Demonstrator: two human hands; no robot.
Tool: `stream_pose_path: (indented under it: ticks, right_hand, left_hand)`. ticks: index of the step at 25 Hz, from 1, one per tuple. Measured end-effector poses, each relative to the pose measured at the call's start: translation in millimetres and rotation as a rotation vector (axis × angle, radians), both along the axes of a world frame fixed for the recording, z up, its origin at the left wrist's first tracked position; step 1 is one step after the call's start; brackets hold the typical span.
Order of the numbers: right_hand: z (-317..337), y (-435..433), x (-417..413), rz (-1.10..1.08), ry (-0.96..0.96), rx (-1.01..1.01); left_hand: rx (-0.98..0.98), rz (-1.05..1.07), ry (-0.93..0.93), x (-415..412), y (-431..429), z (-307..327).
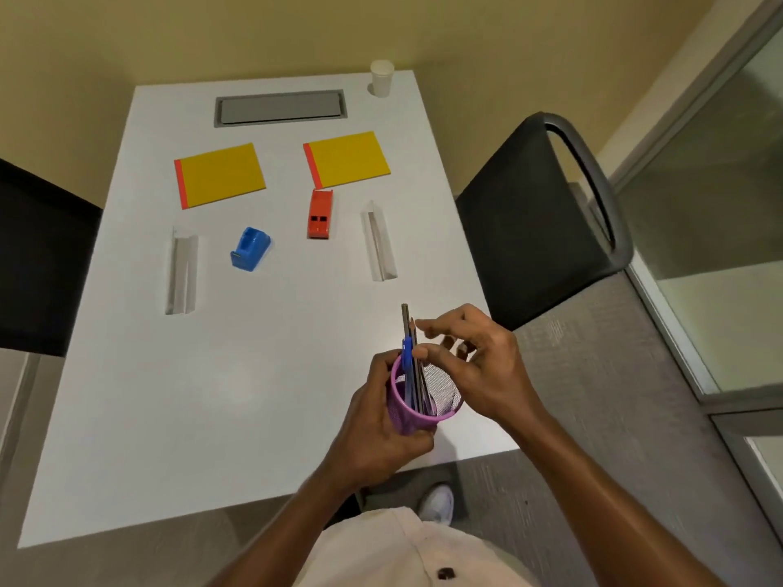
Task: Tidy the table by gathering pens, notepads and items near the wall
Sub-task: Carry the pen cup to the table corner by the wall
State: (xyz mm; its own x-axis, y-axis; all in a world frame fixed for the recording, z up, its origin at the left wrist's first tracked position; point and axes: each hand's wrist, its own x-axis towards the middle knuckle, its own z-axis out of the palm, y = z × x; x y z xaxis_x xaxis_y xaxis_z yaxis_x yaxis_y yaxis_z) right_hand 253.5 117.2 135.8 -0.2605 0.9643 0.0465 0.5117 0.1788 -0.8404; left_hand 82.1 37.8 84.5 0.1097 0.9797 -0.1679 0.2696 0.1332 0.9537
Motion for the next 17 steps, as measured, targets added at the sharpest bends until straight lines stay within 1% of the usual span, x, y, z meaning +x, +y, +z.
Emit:
stream_pose_path:
  ticks: [4, 9, 12, 15, 17]
  right_hand:
    - [8, -15, 48, 0.047, -0.003, -0.143]
    - [16, -31, 112, 0.138, -0.036, -0.167]
    - [21, -41, 142, 0.125, -0.106, -0.09]
    - [24, -48, 153, -0.001, -0.142, 0.02]
    - [28, -47, 160, -0.076, -0.152, 0.032]
  left_hand:
    - [0.007, -0.083, 0.025, 43, -22, 7]
    - [-0.006, -0.158, -0.014, 97, -40, 3]
    - [-0.011, -0.2, -0.04, 123, -45, -1]
    - [-0.003, -0.242, -0.055, 130, -35, 0]
    - [0.017, -0.292, -0.059, 133, -21, 5]
